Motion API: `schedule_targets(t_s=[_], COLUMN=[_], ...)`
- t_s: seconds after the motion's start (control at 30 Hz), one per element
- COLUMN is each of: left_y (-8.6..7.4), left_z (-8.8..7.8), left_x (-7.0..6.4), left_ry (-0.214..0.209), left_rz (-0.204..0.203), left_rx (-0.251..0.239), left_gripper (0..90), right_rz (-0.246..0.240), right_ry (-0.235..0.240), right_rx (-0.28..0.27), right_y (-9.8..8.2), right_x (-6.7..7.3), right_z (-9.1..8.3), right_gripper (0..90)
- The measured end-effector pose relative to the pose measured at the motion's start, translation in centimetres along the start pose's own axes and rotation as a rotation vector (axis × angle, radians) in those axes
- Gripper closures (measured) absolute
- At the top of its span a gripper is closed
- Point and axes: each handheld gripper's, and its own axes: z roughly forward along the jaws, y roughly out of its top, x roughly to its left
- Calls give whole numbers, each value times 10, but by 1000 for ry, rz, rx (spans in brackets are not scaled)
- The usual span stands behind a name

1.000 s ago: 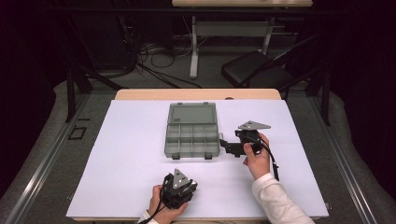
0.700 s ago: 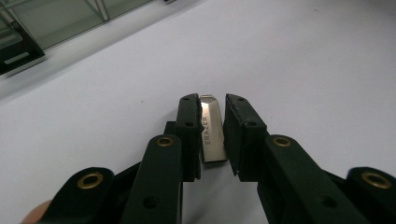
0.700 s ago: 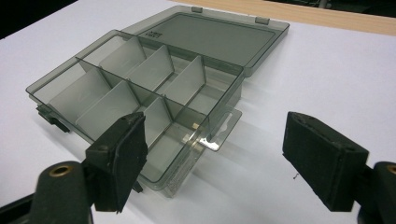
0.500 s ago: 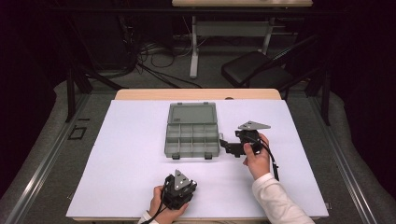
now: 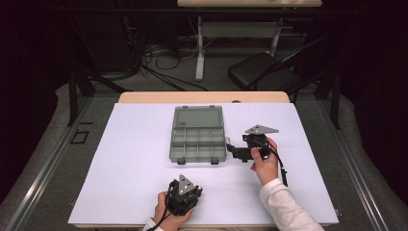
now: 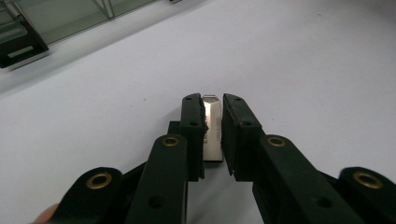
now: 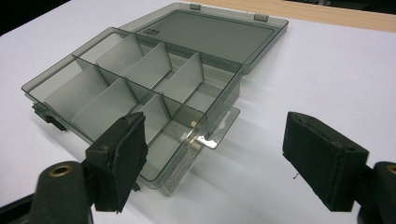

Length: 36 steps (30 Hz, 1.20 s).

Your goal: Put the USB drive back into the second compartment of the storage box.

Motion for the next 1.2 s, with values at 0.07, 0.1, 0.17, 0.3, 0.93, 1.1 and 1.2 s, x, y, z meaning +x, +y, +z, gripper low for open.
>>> schedule_targets(t_s=[0.07,0.1,0.17,0.3,0.93,1.1,1.2], left_y=[0,0,0,0,7,9,11], left_z=[0,0,0,0,-11,-14,-18], left_x=[0,0,1,3,16,21,27], left_ry=[-1,-3,-5,-22,-6,10,23], left_rz=[-4,-7,-13,-40,-79,-87,-104], left_rx=[1,1,0,-3,-56,-69,-84], left_gripper=[791,791,791,791,791,791,791], right_rz=[3,4,-1,1,0,1,0], right_ry=[0,0,0,-1,-3,-4,-4], right_rx=[1,1,1,2,-6,-5,-7], right_y=[0,0,0,0,1,1,1], right_x=[0,0,0,0,-1,-1,-1], right_z=[0,0,0,0,-1,-1,-1], right_gripper=[211,211,211,211,211,211,211])
